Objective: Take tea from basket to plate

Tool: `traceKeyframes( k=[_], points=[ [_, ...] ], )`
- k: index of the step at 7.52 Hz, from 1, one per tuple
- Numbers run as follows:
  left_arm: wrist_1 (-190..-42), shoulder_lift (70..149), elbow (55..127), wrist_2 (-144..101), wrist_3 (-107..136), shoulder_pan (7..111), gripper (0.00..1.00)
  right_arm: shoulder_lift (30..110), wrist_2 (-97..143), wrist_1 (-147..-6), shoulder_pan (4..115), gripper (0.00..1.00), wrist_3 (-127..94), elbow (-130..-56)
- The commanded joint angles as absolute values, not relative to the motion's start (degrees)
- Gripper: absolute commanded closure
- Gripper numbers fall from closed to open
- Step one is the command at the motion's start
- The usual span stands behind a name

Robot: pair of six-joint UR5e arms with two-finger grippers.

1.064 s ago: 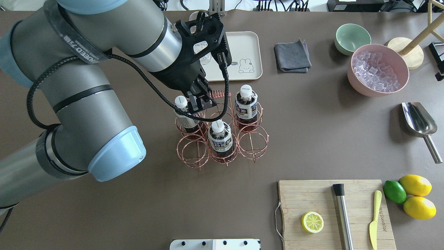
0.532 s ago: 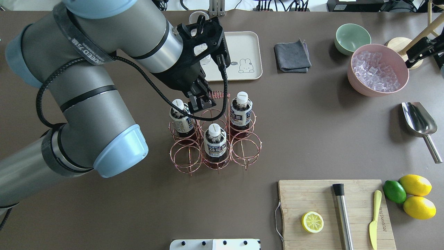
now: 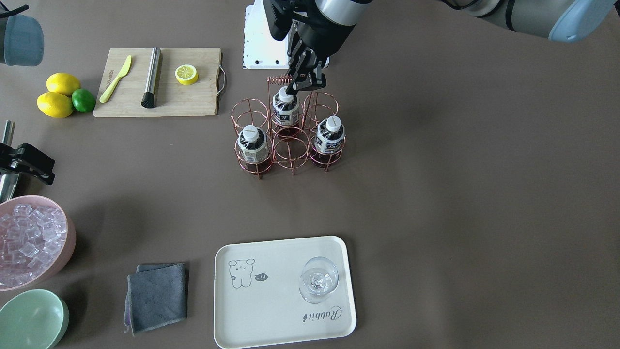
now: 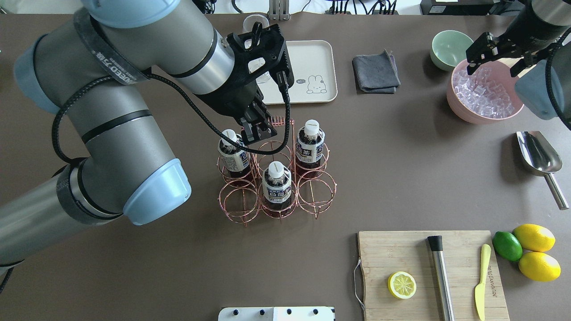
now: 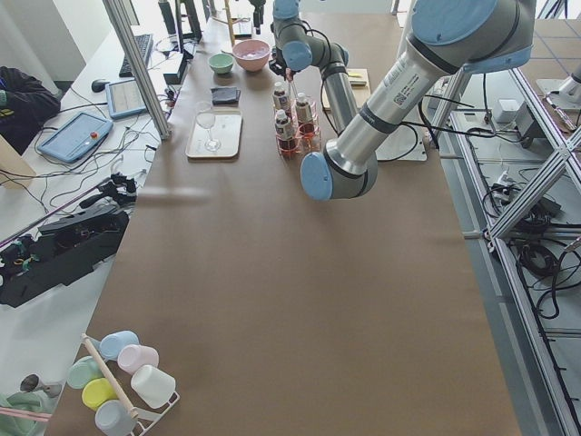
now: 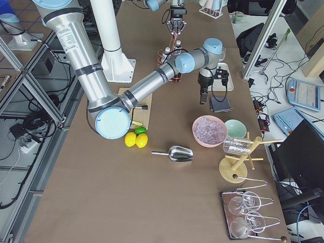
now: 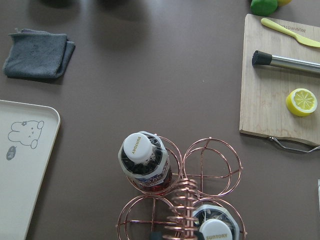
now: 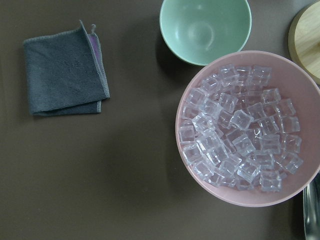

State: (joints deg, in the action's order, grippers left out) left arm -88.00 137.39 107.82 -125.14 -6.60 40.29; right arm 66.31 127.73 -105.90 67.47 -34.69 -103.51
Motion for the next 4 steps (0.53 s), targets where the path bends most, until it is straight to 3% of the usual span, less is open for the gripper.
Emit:
traceKeyframes(
  k=[1,4],
  points=[
    [-88.07,137.29,108.02,-125.16,-6.59,40.34,1.0,63.2,127.88,-105.74,64.43,0.0,-37.88,-103.62],
    [-88.07,136.94,108.19,-125.68,-6.59,40.43,1.0,60.74,128.5,-105.91,61.1,0.0,-37.27,-104.23]
  ],
)
